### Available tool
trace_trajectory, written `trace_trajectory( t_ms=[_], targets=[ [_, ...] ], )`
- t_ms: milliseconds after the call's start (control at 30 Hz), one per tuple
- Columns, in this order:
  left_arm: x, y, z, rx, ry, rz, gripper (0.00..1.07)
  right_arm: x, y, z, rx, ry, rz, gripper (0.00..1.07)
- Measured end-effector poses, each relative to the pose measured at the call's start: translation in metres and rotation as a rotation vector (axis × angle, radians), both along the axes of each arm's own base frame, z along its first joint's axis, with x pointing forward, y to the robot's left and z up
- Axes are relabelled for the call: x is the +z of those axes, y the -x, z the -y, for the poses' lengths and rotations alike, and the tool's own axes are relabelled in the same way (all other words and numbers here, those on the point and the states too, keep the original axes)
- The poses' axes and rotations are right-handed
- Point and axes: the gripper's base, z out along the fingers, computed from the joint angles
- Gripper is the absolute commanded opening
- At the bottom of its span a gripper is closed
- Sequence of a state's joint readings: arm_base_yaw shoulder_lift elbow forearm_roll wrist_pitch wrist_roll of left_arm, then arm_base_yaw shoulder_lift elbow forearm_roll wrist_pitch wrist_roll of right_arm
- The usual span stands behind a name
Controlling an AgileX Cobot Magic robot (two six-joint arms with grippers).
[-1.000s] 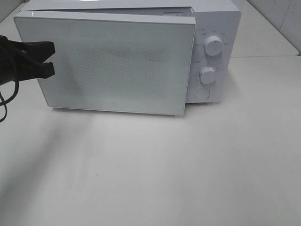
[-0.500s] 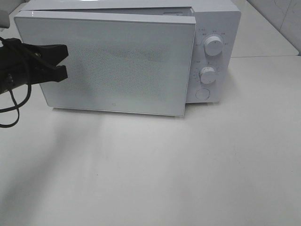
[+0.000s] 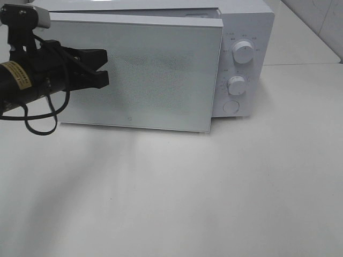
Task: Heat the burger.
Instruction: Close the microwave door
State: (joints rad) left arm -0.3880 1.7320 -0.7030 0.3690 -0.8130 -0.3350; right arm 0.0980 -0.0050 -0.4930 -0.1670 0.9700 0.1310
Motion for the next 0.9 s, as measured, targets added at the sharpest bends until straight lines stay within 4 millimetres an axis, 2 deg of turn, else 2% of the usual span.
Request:
trace_trajectory(
  t_ms=[100, 200, 267, 367, 633, 900],
  targets=[
    [0.001, -0.004, 0.011, -0.005, 0.010, -0.001, 0.00, 0.000, 0.000, 0.000, 0.000, 0.000, -0.001, 0.72],
    [0.001, -0.006, 0.013, -0.007, 0.011, 0.001, 0.00, 0.000, 0.000, 0.000, 0.000, 0.000, -0.001, 0.72],
    [0.000, -0.009, 0.026, -0.010, -0.002, 0.000, 0.00, 0.000, 0.000, 0.000, 0.000, 0.000, -0.001, 0.72],
    [0.000, -0.009, 0.028, -0.010, -0.005, -0.002, 0.00, 0.000, 0.000, 0.000, 0.000, 0.000, -0.001, 0.72],
    [0.003, -0.012, 0.058, 0.030, -0.002, 0.026, 0.00, 0.000, 0.000, 0.000, 0.000, 0.000, 0.000, 0.72],
    [-0.002, -0.012, 0.078, 0.057, -0.008, 0.005, 0.00, 0.000, 0.000, 0.000, 0.000, 0.000, 0.000, 0.72]
  ],
)
